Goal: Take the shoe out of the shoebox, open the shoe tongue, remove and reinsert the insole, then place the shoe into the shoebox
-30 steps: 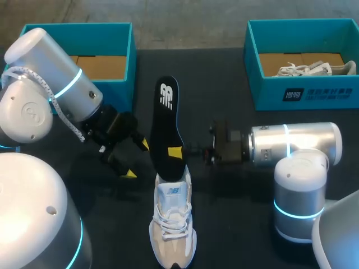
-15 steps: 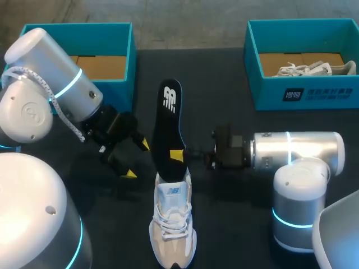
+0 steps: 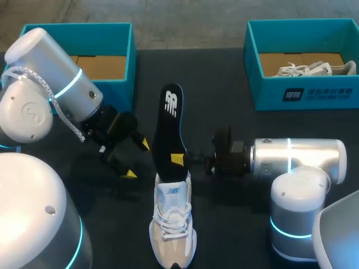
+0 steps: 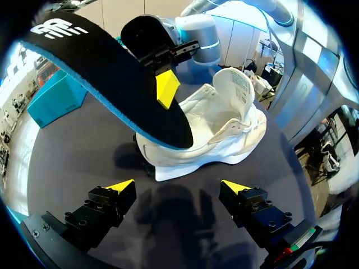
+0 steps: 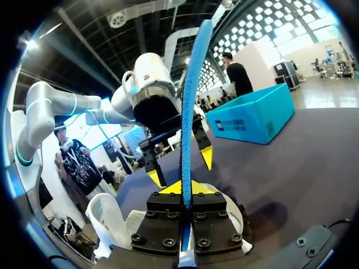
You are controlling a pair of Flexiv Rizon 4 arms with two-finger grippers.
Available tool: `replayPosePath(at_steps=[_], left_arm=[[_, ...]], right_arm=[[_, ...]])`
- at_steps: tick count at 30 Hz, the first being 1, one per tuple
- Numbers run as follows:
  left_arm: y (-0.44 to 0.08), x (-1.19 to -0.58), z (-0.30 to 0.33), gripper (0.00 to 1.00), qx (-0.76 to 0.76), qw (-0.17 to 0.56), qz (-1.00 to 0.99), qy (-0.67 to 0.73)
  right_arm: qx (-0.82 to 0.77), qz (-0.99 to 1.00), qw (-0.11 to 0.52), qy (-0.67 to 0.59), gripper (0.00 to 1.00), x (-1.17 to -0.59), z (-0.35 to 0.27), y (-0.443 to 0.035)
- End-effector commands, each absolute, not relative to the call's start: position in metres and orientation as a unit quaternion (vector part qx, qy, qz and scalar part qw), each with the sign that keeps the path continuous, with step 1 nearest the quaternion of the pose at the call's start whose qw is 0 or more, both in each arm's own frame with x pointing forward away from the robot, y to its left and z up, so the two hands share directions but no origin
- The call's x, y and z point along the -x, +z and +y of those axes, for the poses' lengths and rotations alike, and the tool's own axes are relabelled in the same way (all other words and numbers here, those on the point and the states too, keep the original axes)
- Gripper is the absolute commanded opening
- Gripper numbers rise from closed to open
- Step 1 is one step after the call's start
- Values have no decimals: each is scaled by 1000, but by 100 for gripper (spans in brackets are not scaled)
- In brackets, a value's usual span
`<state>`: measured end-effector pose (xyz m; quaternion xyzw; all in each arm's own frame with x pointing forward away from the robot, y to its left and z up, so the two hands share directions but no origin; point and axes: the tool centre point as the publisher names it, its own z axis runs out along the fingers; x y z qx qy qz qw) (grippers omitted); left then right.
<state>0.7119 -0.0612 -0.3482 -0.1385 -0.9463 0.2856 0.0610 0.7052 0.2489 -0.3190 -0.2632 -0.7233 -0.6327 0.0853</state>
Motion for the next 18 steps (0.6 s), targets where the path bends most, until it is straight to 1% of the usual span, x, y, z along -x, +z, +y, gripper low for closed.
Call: replayPosePath(at_steps=[1,18], left_arm=[[-348,-711,-61,100,138,60,-947,284],[-348,-711,-61,100,138,60,-947,284]], right_arm=[[267,-723,85,-631,0,-704,251,-322],[275,-723,98,-626,0,-696,250,-332]])
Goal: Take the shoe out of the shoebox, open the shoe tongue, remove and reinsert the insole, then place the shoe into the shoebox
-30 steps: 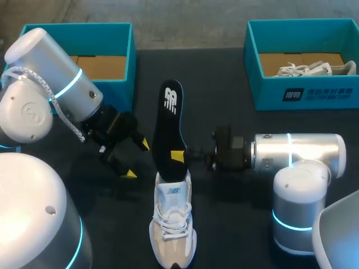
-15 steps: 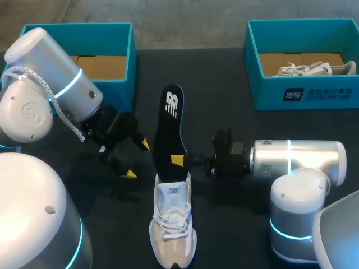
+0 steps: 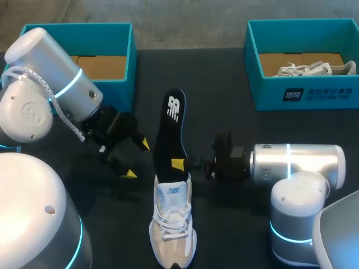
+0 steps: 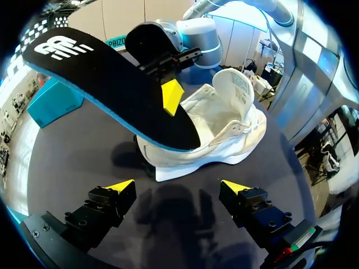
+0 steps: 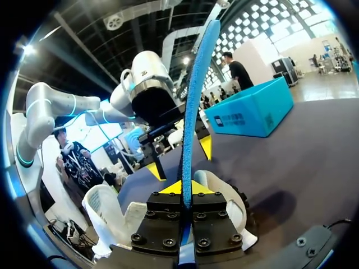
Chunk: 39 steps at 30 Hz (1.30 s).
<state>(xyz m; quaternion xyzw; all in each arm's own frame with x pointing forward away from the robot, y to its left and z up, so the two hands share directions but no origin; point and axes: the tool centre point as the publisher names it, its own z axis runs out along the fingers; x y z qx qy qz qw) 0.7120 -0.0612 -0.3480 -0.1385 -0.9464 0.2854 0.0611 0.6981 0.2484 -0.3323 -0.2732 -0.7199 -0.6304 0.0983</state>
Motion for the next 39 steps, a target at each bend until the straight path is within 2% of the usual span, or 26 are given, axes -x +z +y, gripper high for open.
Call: replayPosePath(at_steps=[1,39], left_arm=[[-348,-711,-61,100,138,60,-947,284],[-348,-711,-61,100,138,60,-947,284]], right_arm=[[275,-723,99,-626,0,-696,250,-332],[289,-734,133,-600,0,-666,251,-354]])
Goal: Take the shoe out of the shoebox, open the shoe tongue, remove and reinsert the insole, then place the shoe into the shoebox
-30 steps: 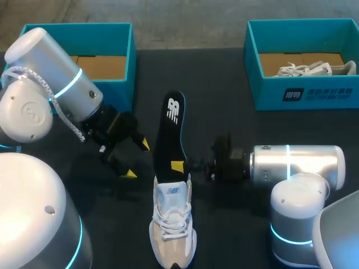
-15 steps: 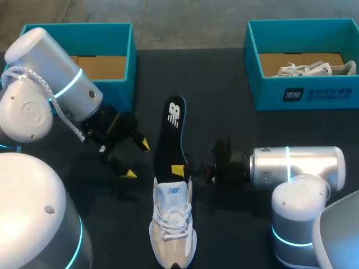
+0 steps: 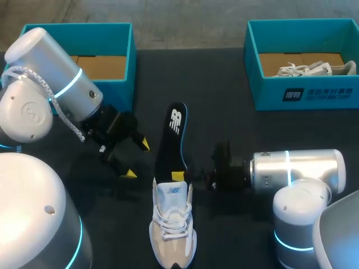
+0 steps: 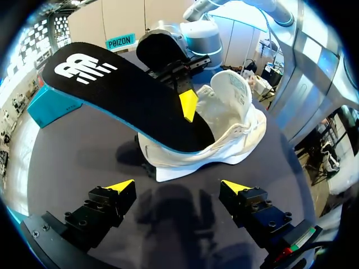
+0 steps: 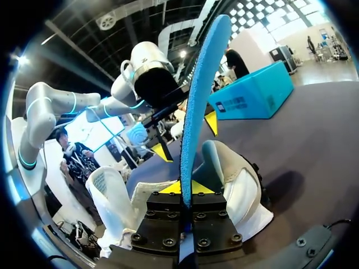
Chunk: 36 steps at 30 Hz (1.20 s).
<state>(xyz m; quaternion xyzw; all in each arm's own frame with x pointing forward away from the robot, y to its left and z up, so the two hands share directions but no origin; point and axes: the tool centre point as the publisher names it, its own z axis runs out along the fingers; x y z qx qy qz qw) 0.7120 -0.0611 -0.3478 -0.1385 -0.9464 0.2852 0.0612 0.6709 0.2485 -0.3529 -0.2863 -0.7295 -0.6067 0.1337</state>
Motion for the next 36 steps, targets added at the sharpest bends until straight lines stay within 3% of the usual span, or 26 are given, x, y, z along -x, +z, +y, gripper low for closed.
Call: replayPosePath(at_steps=[1,36], left_arm=[[-348,-711,-61,100,138,60,-947,284],[-370,-701,-67,100,140,66,-958,242]], right_arm=[[289,-734,133,-600,0,-665,251,-354],[285,-742,172,-582,0,-656,253,-365]])
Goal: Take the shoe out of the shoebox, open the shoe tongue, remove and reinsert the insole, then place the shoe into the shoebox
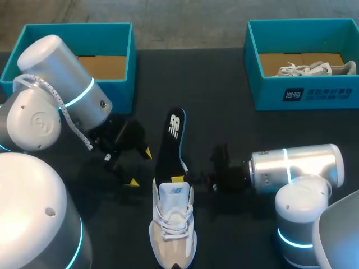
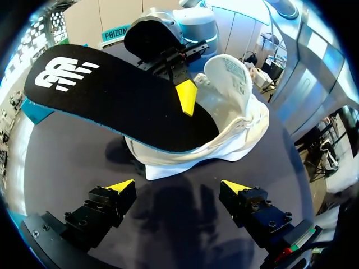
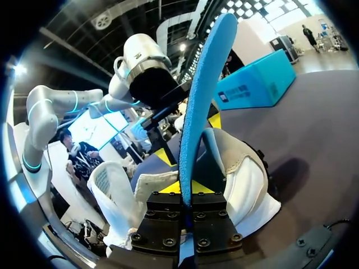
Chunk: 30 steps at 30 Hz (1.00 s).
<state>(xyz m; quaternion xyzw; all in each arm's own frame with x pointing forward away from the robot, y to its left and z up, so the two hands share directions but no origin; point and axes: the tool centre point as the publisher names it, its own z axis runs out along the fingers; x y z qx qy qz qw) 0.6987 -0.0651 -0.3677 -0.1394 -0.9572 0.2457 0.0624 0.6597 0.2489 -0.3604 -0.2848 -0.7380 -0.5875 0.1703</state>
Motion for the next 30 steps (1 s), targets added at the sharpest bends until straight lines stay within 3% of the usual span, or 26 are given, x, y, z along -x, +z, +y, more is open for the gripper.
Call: replayPosePath(at_steps=[1,19,30], left_arm=[[-370,-701,-67,100,140,66,-958,242],[-370,-701,-67,100,140,66,-958,242],[-370,-701,-67,100,140,66,-958,242]], right_arm=[[285,-742,173,-582,0,-655,254,-365],[285,-739,172,-586,0,-655,253,-363],[285,-751,214,-556,0,-654,256,-368]])
